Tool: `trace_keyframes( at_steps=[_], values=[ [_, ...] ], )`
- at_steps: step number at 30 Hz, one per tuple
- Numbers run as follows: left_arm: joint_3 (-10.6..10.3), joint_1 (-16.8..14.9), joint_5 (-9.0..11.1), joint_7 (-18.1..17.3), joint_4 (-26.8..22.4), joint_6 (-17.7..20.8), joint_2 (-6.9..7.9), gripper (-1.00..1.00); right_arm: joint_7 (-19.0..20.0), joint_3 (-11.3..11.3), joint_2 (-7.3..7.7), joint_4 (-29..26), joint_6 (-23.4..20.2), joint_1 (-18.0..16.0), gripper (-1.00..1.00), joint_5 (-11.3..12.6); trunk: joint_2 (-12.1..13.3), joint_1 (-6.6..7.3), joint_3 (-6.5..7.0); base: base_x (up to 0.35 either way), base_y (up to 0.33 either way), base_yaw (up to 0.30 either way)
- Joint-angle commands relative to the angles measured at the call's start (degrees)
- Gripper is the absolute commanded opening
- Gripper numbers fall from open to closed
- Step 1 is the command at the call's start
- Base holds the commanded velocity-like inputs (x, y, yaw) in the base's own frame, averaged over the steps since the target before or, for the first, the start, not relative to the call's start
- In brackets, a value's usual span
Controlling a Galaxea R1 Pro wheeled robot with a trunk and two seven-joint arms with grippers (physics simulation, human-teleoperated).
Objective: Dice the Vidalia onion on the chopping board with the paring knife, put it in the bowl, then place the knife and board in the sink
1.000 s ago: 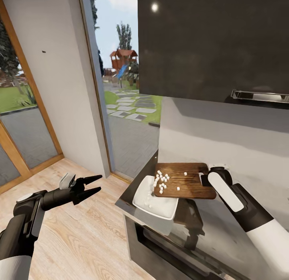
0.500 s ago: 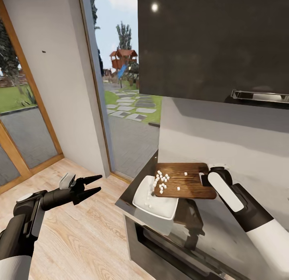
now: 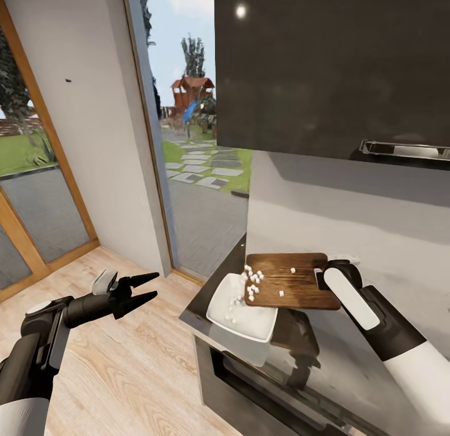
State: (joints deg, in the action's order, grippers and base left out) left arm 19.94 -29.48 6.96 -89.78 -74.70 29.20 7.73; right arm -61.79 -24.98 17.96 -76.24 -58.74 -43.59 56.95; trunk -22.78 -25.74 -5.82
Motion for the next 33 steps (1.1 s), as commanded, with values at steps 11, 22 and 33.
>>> trace_keyframes(
  at_steps=[11,22,33],
  values=[
    [0.0,-0.1,0.0,-0.2,0.0,0.6,0.01,1.0,-0.8,-0.2,0.06,0.0,-0.2,-0.1,-1.0,0.5,-0.1,-0.04,-0.02,0.0,0.0,0.0],
    [0.0,-0.1,0.0,-0.2,0.0,0.6,0.01,1.0,-3.6,-3.8,0.06,0.0,-0.2,-0.1,-1.0,0.5,-0.1,-0.04,-0.01,0.0,0.0,0.0],
    [0.0,-0.1,0.0,-0.2,0.0,0.6,0.01,1.0,-4.5,-3.9,0.05,0.0,-0.2,-0.1,-1.0,0.5,-0.1,-0.04,-0.01,0.0,0.0,0.0]
  ],
)
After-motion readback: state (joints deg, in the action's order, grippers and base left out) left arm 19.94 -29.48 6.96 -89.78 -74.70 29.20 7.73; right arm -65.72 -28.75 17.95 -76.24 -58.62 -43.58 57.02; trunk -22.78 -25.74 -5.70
